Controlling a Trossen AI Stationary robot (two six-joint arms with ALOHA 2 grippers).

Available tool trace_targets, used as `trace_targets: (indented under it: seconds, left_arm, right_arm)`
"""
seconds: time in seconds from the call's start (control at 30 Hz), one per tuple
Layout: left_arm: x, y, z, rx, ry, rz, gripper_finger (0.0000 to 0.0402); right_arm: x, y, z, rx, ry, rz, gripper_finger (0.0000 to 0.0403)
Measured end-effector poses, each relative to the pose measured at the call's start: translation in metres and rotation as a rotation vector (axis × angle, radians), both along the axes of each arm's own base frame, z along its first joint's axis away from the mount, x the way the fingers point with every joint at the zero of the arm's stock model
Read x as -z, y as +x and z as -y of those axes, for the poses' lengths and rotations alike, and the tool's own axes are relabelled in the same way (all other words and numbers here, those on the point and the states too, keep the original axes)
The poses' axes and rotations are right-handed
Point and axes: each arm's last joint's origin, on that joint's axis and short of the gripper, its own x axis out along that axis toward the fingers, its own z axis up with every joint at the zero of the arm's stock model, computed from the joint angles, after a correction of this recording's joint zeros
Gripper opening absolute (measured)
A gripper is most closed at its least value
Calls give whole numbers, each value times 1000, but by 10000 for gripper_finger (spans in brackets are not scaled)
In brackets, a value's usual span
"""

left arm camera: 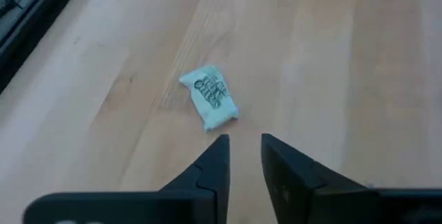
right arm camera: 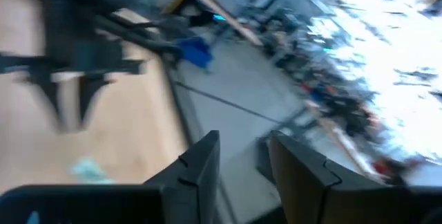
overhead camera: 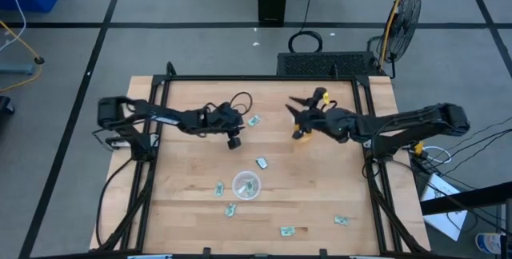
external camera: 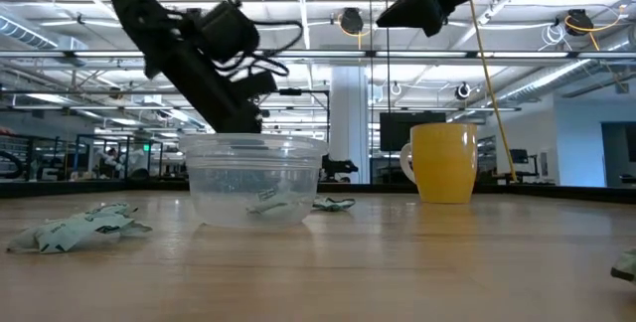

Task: Pick and place items into bin
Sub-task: Put the white stevia packet into the transparent bin

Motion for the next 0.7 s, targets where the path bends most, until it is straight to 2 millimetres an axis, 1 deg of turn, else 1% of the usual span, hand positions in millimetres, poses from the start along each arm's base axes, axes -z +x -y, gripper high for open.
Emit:
trace_targets:
  seconds: [0.1, 0.27, 0.37, 0.53, 0.7]
  left_arm:
    - [9, 9, -6, -22, 4, -39, 124]
    - [16, 27, -12, -32, 66, -66, 178]
    - [24, 32, -14, -17, 75, -99, 196]
    - [33, 34, -20, -43, 51, -114, 194]
    - [34, 34, -21, -49, 30, -111, 161]
  right_arm:
    - [-2, -1, 9, 66, -27, 20, 129]
    - [0, -3, 22, 133, -31, -6, 134]
    - [1, -4, 28, 160, -11, 4, 134]
    - [2, -6, 34, 186, 26, 23, 134]
    - [4, -6, 34, 193, 46, 27, 132]
